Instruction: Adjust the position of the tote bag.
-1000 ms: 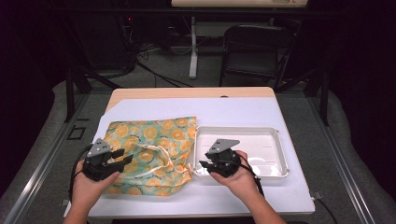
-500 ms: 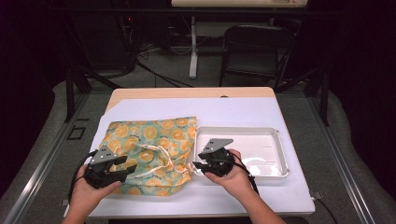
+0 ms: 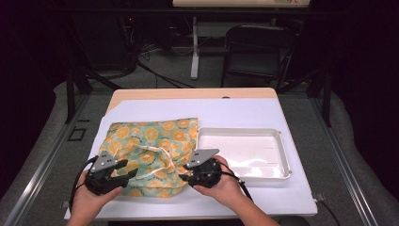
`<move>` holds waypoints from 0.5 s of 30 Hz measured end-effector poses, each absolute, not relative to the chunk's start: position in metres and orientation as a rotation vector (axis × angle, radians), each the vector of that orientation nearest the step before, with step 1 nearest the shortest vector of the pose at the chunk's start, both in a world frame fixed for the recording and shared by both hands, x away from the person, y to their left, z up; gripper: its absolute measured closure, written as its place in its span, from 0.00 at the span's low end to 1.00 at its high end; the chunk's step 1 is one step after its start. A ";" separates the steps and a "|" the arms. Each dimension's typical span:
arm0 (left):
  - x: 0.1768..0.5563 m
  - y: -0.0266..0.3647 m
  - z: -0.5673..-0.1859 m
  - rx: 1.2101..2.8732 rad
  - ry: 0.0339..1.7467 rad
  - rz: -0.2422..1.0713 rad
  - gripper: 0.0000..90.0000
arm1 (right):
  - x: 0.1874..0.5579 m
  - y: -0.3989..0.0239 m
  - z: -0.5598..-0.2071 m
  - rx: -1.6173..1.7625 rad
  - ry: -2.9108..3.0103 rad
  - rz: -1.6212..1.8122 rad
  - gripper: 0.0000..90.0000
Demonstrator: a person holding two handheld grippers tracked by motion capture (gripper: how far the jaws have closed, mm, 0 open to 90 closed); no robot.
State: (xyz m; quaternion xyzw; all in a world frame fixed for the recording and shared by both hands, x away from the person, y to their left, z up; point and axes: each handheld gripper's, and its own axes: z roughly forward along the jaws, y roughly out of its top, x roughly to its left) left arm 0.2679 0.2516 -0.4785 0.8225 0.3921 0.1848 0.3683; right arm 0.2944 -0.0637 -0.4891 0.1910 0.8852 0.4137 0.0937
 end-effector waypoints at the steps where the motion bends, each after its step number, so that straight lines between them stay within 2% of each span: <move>1: 0.268 0.252 -0.479 2.112 1.012 0.477 0.54 | 0.293 -0.060 -0.490 0.556 2.633 1.231 0.70; 15: 0.266 0.258 -0.480 2.103 1.031 0.488 0.54 | 0.287 -0.040 -0.504 0.459 2.719 1.215 0.70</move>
